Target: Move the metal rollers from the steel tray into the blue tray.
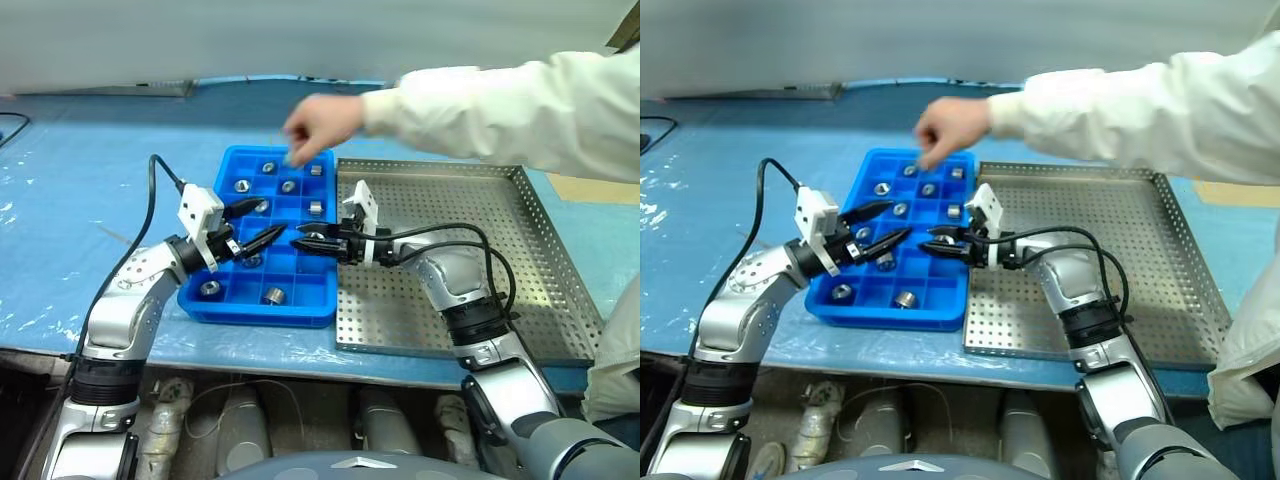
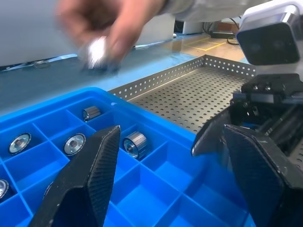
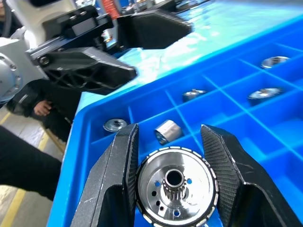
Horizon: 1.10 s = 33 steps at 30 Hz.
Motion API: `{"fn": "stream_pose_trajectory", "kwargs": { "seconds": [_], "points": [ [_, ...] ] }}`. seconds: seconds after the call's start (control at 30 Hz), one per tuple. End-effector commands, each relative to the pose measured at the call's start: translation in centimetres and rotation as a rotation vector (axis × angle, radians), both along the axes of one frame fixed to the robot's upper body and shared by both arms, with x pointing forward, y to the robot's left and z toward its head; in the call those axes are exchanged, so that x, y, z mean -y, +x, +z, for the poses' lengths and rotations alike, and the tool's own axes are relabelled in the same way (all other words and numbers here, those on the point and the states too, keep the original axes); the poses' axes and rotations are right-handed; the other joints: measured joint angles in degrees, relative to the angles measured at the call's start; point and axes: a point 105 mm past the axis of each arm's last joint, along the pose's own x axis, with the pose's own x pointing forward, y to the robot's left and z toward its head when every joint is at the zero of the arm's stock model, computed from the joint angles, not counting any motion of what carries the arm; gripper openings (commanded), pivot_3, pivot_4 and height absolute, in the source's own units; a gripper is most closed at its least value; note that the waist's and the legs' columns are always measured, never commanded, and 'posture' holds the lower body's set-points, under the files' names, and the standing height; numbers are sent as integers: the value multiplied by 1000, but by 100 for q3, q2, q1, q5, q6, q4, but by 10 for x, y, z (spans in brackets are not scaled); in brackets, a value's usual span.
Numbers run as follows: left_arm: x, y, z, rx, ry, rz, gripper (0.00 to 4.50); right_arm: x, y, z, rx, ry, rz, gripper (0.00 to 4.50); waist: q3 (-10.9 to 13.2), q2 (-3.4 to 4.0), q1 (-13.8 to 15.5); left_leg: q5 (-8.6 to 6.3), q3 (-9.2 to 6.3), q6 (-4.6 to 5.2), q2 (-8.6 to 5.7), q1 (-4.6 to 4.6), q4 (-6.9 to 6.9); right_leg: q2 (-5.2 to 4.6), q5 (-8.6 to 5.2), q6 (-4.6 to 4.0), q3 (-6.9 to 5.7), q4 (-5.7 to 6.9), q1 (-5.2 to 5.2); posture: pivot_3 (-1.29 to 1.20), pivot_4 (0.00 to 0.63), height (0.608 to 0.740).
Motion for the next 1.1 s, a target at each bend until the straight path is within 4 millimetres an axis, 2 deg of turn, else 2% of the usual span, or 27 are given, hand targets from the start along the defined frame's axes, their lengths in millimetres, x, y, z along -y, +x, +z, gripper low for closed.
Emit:
{"fn": "stream_pose_trajectory", "kwargs": {
  "seconds": [0.03, 0.13, 0.27, 0.4, 0.53, 0.6, 0.77, 0.83, 0.93, 1.0, 1.1],
  "points": [
    [-2, -4, 14, 55, 1, 3, 3646, -19, 11, 14, 114, -1, -33, 1680, 0, 0, -3, 0, 0, -1, 0, 1, 0, 0, 0, 0, 0, 1, 0, -46, 150, 740],
    [-7, -4, 13, 55, 2, 20, 3646, -30, 31, 11, 145, -7, -154, 1680, 0, 0, -1, 6, -2, -11, 2, 1, 0, -1, 0, -1, 1, 7, -6, -35, 150, 740],
    [-15, -6, 11, 53, 12, 49, 3646, -44, 37, 4, 165, -25, -178, 1680, 0, -1, 17, 10, -7, -16, 3, -6, -8, 0, 0, -3, -5, 5, -11, -20, 150, 740],
    [-25, -9, 7, 51, 39, 83, 3646, -46, 41, -6, 164, -59, -190, 1680, 1, -2, 31, 11, -8, -18, 2, -12, -11, 0, -2, -6, -10, 3, -14, 19, 150, 740],
    [-33, -11, 7, 51, 43, 107, 3646, -42, 54, -14, 162, -96, -255, 1680, 1, -2, 28, 12, -11, -20, 2, -6, -12, 0, -2, -7, -10, 9, -13, 31, 150, 740],
    [-31, -13, 5, 47, 45, 101, 3646, -39, 58, -19, 152, -107, -275, 2411, 1, -2, 33, 13, -14, -22, 4, -2, -12, -1, -1, -8, -10, 12, -10, 30, 150, 740],
    [-15, -10, -2, 31, 34, 49, 3646, -32, 61, -19, 146, -96, -292, 3912, 1, -2, 38, 14, -16, -23, 3, 6, -12, 0, -1, -9, -11, 12, 1, -9, 150, 740],
    [-11, -5, -8, 18, 56, 37, 3646, -22, 66, -14, 153, -81, -327, 4480, 1, -2, 33, 14, -17, -23, 3, 6, -12, 0, 0, -9, -11, 11, 3, -44, 150, 740],
    [-2, 3, -12, 7, 63, 7, 3646, -2, 73, -3, 173, -45, -388, 4480, 1, -1, 63, 15, -17, -23, 1, 1, -12, 0, 0, -9, -10, 12, 5, -98, 150, 740],
    [10, 10, -12, 2, 58, -43, 3646, 20, 74, 9, 197, -9, -415, 4480, 1, -2, 72, 14, -17, -22, -4, 2, -3, -3, 0, -9, -10, 9, 13, -153, 150, 740],
    [29, 17, -14, -3, 57, -122, 3646, 50, 64, 23, 247, 6, -401, 4480, 2, -3, 77, 12, -15, -18, -12, 0, 3, -10, 0, -9, -7, 4, 22, -230, 150, 740]
  ]
}}
